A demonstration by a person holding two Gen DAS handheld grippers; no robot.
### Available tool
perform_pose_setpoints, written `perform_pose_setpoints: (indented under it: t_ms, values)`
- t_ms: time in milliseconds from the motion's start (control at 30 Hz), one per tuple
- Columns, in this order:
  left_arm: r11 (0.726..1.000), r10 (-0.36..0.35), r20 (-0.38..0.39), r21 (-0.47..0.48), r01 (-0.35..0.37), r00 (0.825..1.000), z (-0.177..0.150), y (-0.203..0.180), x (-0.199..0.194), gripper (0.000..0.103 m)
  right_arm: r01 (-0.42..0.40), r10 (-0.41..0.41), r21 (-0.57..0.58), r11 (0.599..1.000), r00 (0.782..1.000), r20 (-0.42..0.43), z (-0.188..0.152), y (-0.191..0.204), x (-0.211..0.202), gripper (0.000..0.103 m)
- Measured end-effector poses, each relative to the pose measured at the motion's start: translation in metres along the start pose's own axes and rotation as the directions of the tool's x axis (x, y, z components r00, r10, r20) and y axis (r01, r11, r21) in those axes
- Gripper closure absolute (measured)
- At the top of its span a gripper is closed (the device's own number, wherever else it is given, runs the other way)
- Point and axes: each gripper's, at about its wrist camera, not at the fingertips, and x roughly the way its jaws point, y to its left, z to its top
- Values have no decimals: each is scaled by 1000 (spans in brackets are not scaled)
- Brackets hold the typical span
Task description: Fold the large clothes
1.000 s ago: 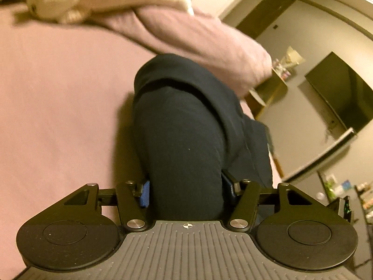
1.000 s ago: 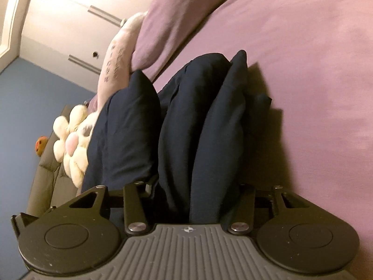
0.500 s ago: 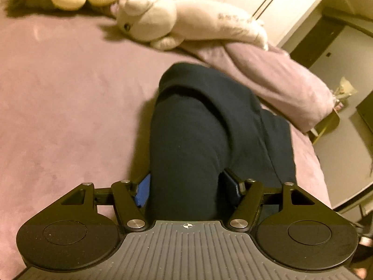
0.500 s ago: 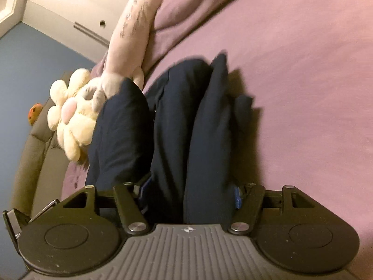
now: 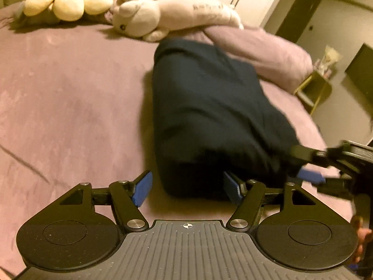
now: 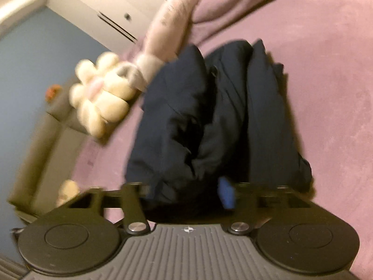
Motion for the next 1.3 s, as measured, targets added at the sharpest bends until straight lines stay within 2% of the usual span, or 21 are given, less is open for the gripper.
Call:
perform_pose_setpoints:
  t_ms: [100, 167, 300, 367, 500, 667, 767, 900, 1100, 1167, 1233, 1300]
  values:
    - [999, 44, 7, 17, -44, 999, -3, -3, 7, 32, 38, -37, -4, 999, 999, 34, -4, 4, -5, 73]
    - [995, 93, 11, 19, -94, 996, 0, -8, 13, 32, 112, -110, -40, 993, 992, 56, -9, 6, -11, 74]
    - [994, 109, -11, 20, -109, 994, 6, -12, 22, 32, 194, -191, -38, 980, 979, 68, -11, 1, -6, 75]
    - [990, 136, -21, 27, -136, 990, 5, -11, 25, 28, 220, -217, -47, 974, 974, 63, -13, -4, 0, 75]
    - [992, 127, -51, -3, -128, 991, 4, -5, 20, 28, 234, -230, -67, 970, 971, 64, -16, -3, 3, 74]
    - [986, 169, -55, 13, -168, 984, 5, 2, 3, 30, 272, -259, -149, 951, 961, 97, -18, 15, -22, 65]
    - [983, 183, -41, 0, -183, 982, 9, 4, -10, 29, 309, -281, -186, 933, 946, 160, -17, 28, -39, 65]
    - [985, 169, 9, -27, -168, 986, 18, 0, -22, 29, 281, -234, -246, 928, 951, 204, -13, 51, -45, 65]
    - [986, 164, 44, 29, -166, 985, 30, -17, -9, 27, 328, -264, -405, 854, 942, 206, -16, 84, -10, 65]
    - [981, 185, 39, 60, -187, 982, 29, -22, 0, 26, 376, -322, -440, 815, 926, 196, -19, 85, 7, 66]
    - [977, 192, 50, 90, -195, 980, 28, -25, 7, 24, 437, -401, -466, 769, 898, 179, -22, 78, 23, 67]
    - [970, 194, 39, 140, -197, 980, 26, -28, 14, 22, 444, -430, -469, 764, 891, 144, -23, 66, 34, 67]
